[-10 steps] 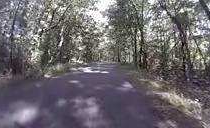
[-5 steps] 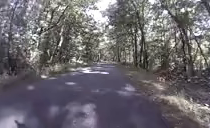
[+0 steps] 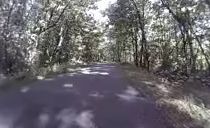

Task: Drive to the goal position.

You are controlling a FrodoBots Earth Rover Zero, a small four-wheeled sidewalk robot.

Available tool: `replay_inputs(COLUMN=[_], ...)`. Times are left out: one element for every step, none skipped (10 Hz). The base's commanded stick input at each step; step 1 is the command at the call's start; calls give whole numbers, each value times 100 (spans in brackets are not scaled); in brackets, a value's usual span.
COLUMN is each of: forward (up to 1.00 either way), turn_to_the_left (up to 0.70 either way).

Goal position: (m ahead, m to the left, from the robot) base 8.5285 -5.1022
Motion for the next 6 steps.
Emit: replay_inputs(forward=[45, 45, 45, 45, 45, 45], turn_to_the_left=[0, 0, 0, 0, 0, 0])
